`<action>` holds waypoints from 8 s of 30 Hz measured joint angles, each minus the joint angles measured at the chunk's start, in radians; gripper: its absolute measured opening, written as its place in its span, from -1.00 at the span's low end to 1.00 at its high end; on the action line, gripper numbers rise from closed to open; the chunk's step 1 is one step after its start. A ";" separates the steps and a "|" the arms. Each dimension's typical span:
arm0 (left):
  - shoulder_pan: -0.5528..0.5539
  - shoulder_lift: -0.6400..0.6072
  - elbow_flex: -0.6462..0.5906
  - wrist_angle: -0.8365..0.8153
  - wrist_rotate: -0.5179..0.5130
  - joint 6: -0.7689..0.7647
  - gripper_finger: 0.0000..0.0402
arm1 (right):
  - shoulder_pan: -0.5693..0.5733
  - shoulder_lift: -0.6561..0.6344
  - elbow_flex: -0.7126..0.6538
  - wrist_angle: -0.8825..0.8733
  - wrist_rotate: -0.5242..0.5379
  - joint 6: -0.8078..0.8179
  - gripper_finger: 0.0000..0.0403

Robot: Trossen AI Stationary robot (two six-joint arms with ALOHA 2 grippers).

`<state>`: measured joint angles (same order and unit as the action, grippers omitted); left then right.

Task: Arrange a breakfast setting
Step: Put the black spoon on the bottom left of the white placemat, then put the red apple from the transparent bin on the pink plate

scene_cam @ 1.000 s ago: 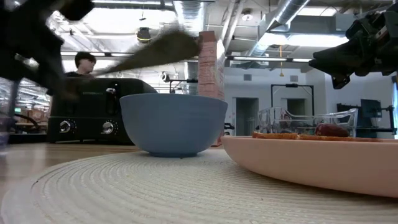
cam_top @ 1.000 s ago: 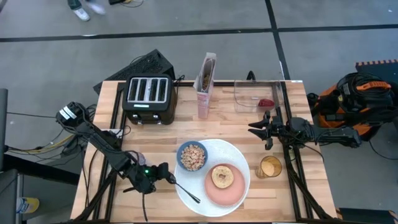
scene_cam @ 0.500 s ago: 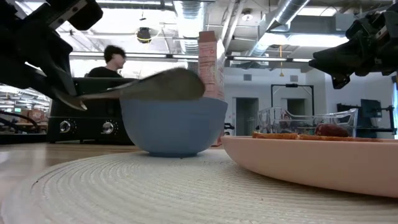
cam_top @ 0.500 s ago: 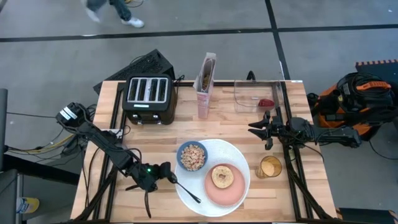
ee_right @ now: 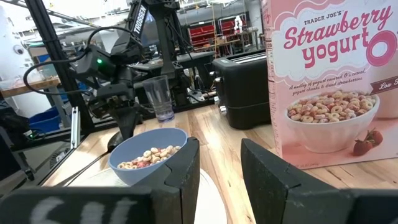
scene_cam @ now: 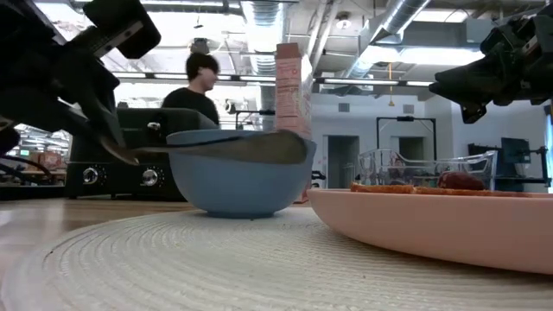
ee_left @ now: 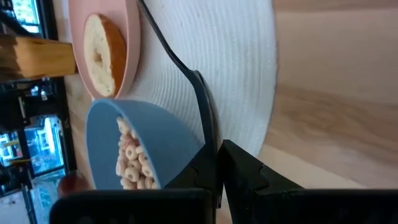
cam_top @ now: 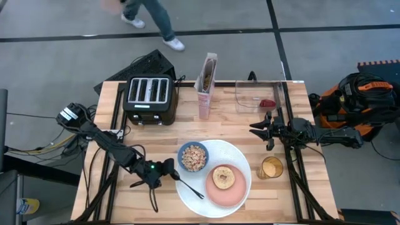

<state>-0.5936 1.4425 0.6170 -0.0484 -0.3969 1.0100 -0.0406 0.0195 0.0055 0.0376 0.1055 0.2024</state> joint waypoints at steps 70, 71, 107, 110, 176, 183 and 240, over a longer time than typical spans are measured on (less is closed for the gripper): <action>0.025 -0.008 0.095 -0.006 0.210 -0.313 -0.40 | 0.000 0.000 0.000 0.000 0.000 0.000 -0.31; 0.015 -0.012 0.113 -0.003 0.210 -0.316 -0.40 | 0.000 0.000 0.000 0.000 0.000 0.000 -0.31; -0.082 -0.803 0.139 -0.415 0.292 -0.438 -0.40 | 0.000 0.000 0.000 0.000 0.000 0.000 -0.31; -0.093 -0.907 -0.033 -0.212 0.269 -0.438 -0.40 | 0.000 0.000 0.000 0.000 0.000 0.000 -0.31; -0.105 -1.048 -0.547 0.130 0.254 -0.426 -0.40 | 0.000 0.000 0.000 0.000 0.000 0.000 -0.31; -0.105 -1.047 -0.548 0.129 0.254 -0.427 -0.40 | 0.000 0.000 0.000 0.000 0.000 -0.001 -0.31; -0.105 -1.046 -0.549 0.129 0.254 -0.424 -0.40 | -0.750 0.861 0.923 -0.924 0.019 -0.286 0.46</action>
<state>-0.6991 0.3962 0.0681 0.0807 -0.1425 0.5861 -0.7908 0.8805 0.9283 -0.8865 0.1249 -0.0832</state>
